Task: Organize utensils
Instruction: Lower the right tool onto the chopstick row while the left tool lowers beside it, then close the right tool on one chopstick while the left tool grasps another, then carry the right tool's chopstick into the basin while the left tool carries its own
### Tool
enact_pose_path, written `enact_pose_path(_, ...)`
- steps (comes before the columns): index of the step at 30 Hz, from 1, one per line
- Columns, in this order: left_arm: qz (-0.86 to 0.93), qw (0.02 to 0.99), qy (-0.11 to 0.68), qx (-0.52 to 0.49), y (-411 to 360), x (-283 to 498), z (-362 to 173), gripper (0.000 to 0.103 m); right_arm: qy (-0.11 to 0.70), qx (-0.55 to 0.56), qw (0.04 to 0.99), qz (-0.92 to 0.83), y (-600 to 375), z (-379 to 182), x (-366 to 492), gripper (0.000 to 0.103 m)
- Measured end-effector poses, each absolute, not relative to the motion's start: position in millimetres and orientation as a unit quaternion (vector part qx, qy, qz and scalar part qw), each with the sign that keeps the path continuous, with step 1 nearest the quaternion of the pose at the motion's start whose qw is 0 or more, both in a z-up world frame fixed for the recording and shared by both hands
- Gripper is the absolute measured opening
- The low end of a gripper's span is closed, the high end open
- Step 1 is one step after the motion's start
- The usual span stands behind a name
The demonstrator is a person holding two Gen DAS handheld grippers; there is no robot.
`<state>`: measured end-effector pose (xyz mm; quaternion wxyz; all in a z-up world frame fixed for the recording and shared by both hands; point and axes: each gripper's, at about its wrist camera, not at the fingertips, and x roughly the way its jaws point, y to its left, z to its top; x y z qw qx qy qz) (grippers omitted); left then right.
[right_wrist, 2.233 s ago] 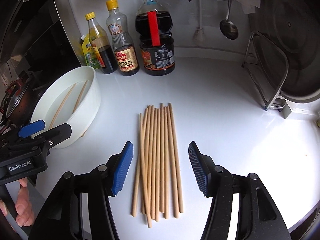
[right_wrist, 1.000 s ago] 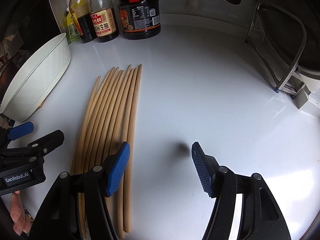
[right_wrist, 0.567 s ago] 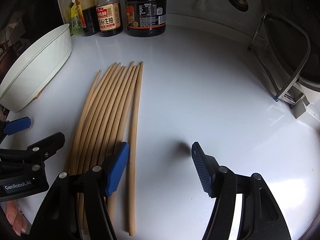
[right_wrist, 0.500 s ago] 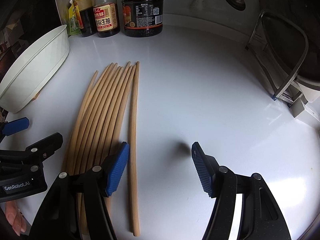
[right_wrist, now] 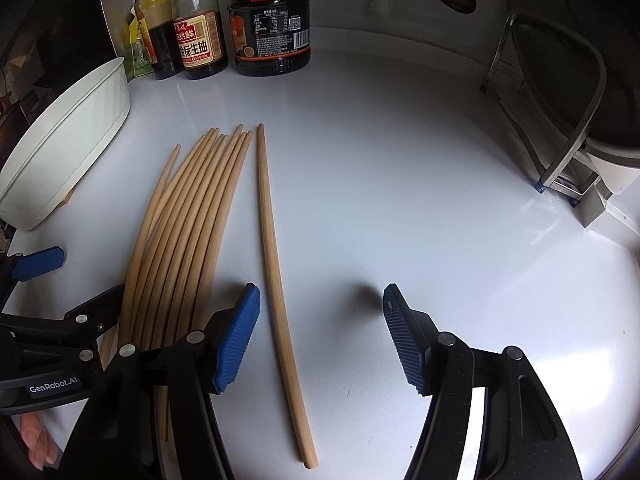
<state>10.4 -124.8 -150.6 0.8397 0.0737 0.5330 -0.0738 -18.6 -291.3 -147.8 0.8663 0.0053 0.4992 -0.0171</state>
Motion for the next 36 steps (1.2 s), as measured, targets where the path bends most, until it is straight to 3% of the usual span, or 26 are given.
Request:
enact_pose_path(8, -0.072, 0.841, 0.534, 0.046, -124, 23, -152, 0.092, 0.491, -0.001, 0.871, -0.009, -286, -148, -13, 0.060)
enact_pose_path(17, -0.089, 0.849, 0.518, 0.057, -135, 23, -145, 0.049, 0.486, -0.010, 0.874, 0.012, -275, -146, -10, 0.028)
enact_pose_path(19, -0.095, 0.848, 0.517, 0.062, -139, 22, -144, 0.029, 0.487, -0.012, 0.873, 0.017, -272, -145, -10, 0.023)
enact_pose_path(22, -0.102, 0.847, 0.518, 0.068, -143, 21, -143, 0.009, 0.488, -0.020, 0.872, 0.021, -268, -145, -11, 0.007)
enact_pose_path(36, -0.116, 0.846, 0.516, 0.074, -146, 31, -134, 0.007, 0.488, 0.000, 0.873, 0.011, -274, -140, -14, 0.006)
